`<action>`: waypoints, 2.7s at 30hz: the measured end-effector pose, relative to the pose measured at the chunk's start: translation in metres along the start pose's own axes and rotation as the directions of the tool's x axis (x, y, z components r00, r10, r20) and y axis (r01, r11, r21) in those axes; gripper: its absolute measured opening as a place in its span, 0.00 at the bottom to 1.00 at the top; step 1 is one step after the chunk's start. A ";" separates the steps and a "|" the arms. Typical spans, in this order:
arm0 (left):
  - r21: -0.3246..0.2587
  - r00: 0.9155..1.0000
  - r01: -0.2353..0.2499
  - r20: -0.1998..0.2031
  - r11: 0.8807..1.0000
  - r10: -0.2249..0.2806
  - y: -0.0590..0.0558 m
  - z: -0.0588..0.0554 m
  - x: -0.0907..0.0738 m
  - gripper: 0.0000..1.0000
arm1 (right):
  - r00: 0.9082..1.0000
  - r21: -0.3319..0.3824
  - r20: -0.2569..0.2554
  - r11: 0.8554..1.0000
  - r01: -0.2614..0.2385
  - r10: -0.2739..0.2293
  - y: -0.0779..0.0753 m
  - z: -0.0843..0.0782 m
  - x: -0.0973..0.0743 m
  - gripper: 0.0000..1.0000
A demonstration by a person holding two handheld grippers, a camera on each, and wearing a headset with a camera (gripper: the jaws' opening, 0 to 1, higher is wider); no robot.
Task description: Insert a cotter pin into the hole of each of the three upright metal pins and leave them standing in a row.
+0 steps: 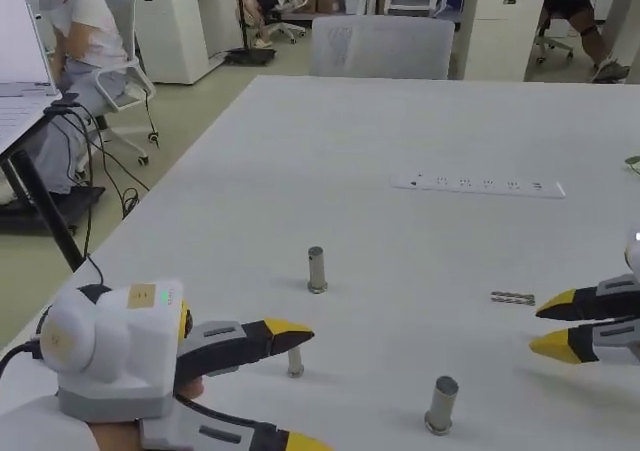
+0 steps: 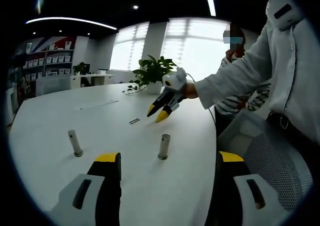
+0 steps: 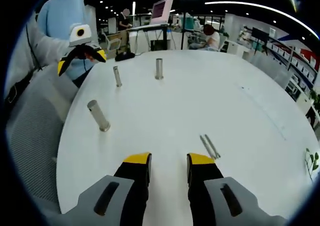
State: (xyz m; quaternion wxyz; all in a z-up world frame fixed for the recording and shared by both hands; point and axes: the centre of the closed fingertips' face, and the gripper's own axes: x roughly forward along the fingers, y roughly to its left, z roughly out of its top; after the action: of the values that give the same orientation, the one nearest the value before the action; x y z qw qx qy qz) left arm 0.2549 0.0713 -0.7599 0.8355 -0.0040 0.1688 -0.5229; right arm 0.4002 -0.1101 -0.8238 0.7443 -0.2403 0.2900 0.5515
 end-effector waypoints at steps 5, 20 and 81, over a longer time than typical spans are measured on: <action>-0.005 1.000 -0.016 -0.004 1.000 0.016 0.003 -0.004 -0.006 0.78 | 0.999 -0.007 -0.038 1.000 0.004 -0.004 -0.017 -0.003 0.006 0.30; -0.024 0.996 -0.089 -0.013 0.996 0.089 0.017 -0.011 -0.031 0.78 | 0.992 -0.034 -0.124 0.999 -0.015 0.010 -0.047 -0.007 0.024 0.28; -0.013 0.993 -0.115 0.007 0.993 0.115 0.019 0.002 -0.035 0.77 | 0.951 -0.272 -0.307 0.955 -0.119 0.031 -0.039 -0.004 0.022 0.02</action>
State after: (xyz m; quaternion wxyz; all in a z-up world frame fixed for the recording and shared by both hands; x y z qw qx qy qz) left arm 0.2580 0.1102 -0.7518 0.8648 -0.0015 0.1686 -0.4730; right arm 0.4423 -0.1089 -0.8403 0.6272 -0.4150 0.3252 0.5733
